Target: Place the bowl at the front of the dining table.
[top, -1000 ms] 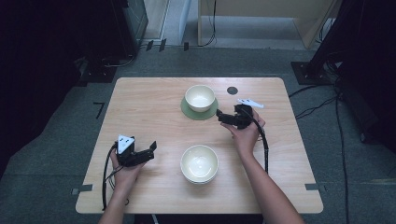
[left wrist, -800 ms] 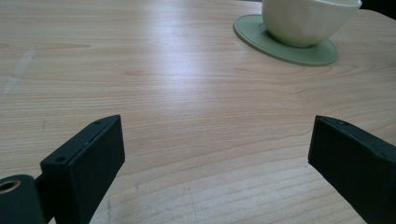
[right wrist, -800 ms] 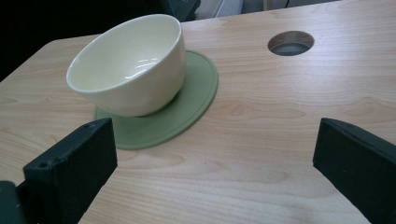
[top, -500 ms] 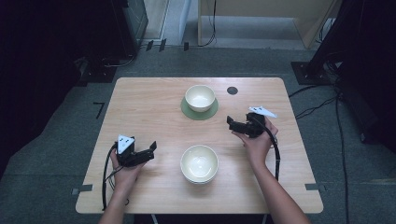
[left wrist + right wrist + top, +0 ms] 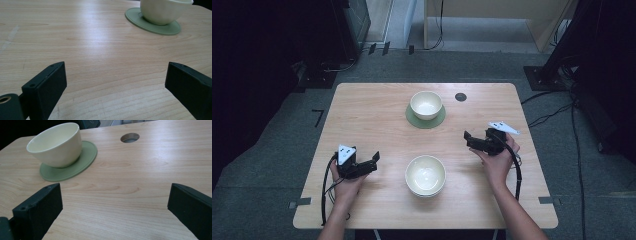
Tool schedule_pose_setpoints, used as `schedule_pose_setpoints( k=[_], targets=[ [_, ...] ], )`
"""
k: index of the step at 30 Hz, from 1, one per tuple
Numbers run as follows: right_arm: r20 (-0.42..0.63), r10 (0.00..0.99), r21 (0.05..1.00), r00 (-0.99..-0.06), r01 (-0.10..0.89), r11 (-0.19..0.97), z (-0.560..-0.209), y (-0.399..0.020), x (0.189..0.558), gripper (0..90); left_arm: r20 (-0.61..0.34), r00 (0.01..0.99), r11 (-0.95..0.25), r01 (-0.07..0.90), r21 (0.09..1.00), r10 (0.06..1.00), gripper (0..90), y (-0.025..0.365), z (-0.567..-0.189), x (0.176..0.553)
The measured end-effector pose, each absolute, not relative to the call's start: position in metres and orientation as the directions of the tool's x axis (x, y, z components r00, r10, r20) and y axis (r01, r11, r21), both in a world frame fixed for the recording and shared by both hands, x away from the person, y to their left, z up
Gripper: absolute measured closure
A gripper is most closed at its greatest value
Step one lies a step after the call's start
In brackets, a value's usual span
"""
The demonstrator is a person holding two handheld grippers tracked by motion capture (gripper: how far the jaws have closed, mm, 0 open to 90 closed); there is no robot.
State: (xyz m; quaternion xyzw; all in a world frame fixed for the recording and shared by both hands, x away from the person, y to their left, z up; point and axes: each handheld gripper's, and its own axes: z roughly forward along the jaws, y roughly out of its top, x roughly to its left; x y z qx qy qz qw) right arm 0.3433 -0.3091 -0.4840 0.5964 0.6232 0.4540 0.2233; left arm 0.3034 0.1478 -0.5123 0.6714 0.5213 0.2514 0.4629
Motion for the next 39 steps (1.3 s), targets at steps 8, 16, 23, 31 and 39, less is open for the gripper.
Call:
schedule_pose_setpoints(
  k=[8,16,23,31,39],
  targets=[
    [0.253,0.951,0.834,-0.179,0.538,-0.121,-0.488,-0.319,0.330,0.1,-0.145,0.330,-0.028,0.467,0.884,0.933,3.5,0.148,-0.512,0.303],
    [0.247,0.954,0.835,-0.170,0.537,-0.120,-0.491,-0.328,0.319,0.1,-0.143,0.329,-0.028,0.466,0.885,0.934,3.5,0.147,-0.512,0.303],
    [0.238,0.958,0.834,-0.158,0.538,-0.119,-0.495,-0.338,0.307,0.1,-0.142,0.327,-0.029,0.465,0.885,0.934,3.5,0.147,-0.512,0.303],
    [0.229,0.963,0.829,-0.141,0.547,-0.118,-0.502,-0.349,0.293,0.1,-0.141,0.328,-0.030,0.465,0.885,0.934,3.5,0.147,-0.512,0.303],
    [0.234,0.965,0.826,-0.121,0.548,-0.132,-0.506,-0.362,0.277,0.1,-0.139,0.330,-0.033,0.465,0.885,0.934,3.5,0.147,-0.512,0.303]
  ],
)
